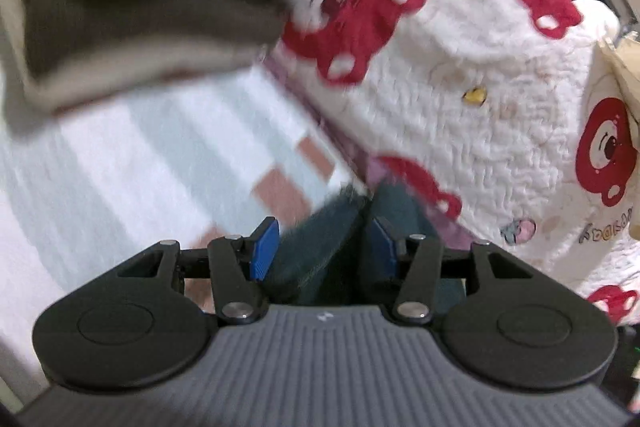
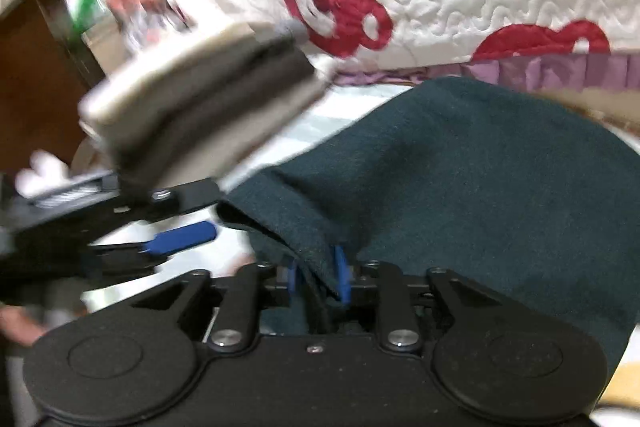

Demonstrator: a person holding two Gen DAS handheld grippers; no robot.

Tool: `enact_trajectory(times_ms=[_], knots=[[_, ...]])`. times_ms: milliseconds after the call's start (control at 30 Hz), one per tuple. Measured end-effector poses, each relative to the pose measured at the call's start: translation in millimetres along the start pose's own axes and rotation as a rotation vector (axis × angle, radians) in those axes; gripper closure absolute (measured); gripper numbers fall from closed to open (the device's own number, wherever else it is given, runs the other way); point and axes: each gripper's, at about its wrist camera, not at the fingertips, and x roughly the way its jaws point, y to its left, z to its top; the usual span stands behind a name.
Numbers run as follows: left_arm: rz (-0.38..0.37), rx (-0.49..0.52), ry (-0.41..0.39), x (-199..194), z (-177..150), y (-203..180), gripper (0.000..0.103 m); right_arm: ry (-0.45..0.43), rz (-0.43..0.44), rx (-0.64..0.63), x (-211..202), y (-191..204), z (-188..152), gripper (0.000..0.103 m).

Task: Fold clothes

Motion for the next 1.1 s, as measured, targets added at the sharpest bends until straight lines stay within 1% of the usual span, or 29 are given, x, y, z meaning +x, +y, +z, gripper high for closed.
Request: enact_trajectory(times_ms=[67,133,167,233,267,333,367,433,467,500,567,600,733,767,900,933,967,1067,1100], knots=[[-0.005,0.042,0.006,1,1,-12,0.053,-0.023,0.079,0.033,-18,-4,-4,0.07],[0.01,0.117,0.02,3,-4,-27,0.053,-0.045,0.158,0.066,-36,-7,-9,0.071],[0.016,0.151,0.026,5,-7,-33,0.053,-0.066,0.155,0.079,-47,-12,-12,0.071],[0.017,0.219,0.057,14,-14,-45,0.053,-0.119,0.055,0.091,-71,-27,-20,0.07],[0.024,0.248,0.075,22,-17,-49,0.053,-0.133,-0.008,0.084,-79,-35,-22,0.07],[0.057,0.301,0.088,34,-21,-56,0.053,-0.129,-0.104,0.05,-83,-49,-18,0.07],[0.097,0.315,0.116,44,-20,-57,0.053,-0.123,-0.146,0.03,-83,-55,-14,0.07],[0.209,0.312,0.191,62,-20,-49,0.051,-0.109,-0.231,-0.011,-83,-69,-7,0.07],[0.224,0.293,0.214,67,-21,-42,0.051,-0.102,-0.273,-0.031,-83,-76,-4,0.068],[0.228,0.269,0.217,68,-21,-36,0.051,-0.089,-0.293,-0.037,-80,-82,0,0.067],[0.231,0.235,0.209,66,-22,-28,0.05,-0.053,-0.288,-0.037,-64,-93,6,0.067],[0.242,0.241,0.2,65,-21,-28,0.05,-0.036,-0.292,-0.039,-54,-97,9,0.067],[0.292,0.318,0.173,66,-24,-29,0.05,-0.004,-0.298,-0.014,-31,-100,22,0.07],[0.291,0.31,0.173,66,-24,-25,0.05,0.003,-0.298,-0.006,-26,-101,25,0.071],[0.274,0.251,0.188,69,-17,-14,0.05,0.031,-0.299,0.025,-7,-103,39,0.071],[0.269,0.246,0.191,70,-16,-14,0.05,0.037,-0.299,0.032,-2,-104,42,0.071],[0.263,0.238,0.194,69,-15,-13,0.05,0.044,-0.299,0.04,3,-105,46,0.065],[0.249,0.212,0.199,67,-13,-9,0.05,0.071,-0.305,0.039,24,-100,56,0.066],[0.251,0.225,0.199,67,-14,-9,0.049,0.083,-0.308,0.031,33,-96,60,0.066]])
